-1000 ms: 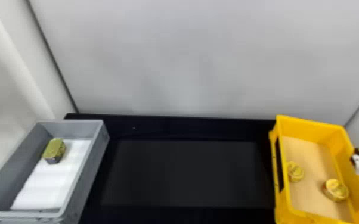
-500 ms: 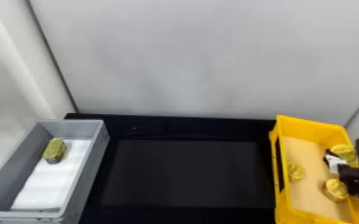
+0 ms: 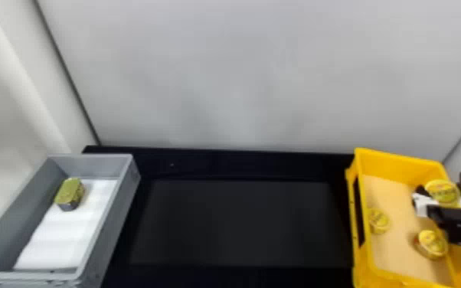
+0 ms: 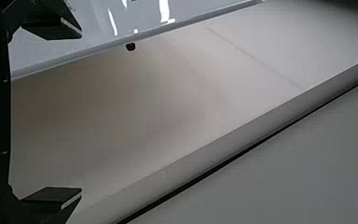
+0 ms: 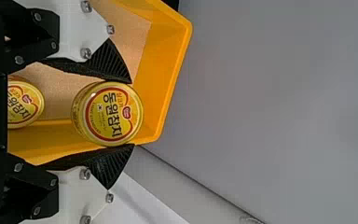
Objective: Pick up the round yellow can and place it in the yellow rectangular box
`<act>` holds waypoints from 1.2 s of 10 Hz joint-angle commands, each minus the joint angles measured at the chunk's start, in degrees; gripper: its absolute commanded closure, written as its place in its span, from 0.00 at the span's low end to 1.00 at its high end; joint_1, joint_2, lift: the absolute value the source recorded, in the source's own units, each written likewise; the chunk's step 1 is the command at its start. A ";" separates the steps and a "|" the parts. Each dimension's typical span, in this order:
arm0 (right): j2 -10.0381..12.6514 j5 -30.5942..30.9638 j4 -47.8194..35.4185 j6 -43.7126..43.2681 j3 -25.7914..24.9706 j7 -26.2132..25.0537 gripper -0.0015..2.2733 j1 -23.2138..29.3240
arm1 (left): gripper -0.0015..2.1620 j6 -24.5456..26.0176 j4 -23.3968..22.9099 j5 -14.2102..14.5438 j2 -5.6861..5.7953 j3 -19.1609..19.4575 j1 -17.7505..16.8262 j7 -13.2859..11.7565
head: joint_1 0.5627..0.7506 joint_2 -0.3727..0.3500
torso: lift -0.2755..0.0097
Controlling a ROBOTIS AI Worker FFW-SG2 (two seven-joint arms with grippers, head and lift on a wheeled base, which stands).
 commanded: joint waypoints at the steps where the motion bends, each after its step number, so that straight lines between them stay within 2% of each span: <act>1: 0.16 0.17 -0.04 0.02 0.03 -0.11 0.18 0.07 | 0.04 0.00 0.00 0.09 -0.15 0.09 0.00 0.00 | 0.70 0.53 | 0.77; 3: 0.07 0.08 -0.04 0.28 0.03 0.59 0.08 0.07 | 0.04 0.00 -0.08 0.09 -0.15 0.09 0.09 0.00 | 0.70 0.53 | 0.77; 5: 0.07 0.08 0.23 -1.12 -0.41 1.91 0.07 0.07 | 0.04 0.00 -0.08 0.18 -0.15 0.18 0.09 0.00 | 0.70 0.53 | 0.77; 6: 0.16 -0.80 1.37 -5.70 -0.59 1.91 0.05 0.42 | 0.04 0.00 -0.08 0.18 -0.15 0.26 0.17 0.00 | 0.70 0.53 | 0.77; 10: -0.10 0.87 -8.74 -6.58 -4.10 0.94 0.06 -0.99 | 0.04 0.09 -0.08 0.26 -0.15 0.26 0.26 0.27 | 0.70 0.53 | 0.77; 12: -0.10 5.18 -14.10 -5.96 -6.56 4.10 0.06 -3.10 | 0.04 0.09 -0.08 0.26 -0.15 0.18 0.26 0.36 | 0.70 0.53 | 0.77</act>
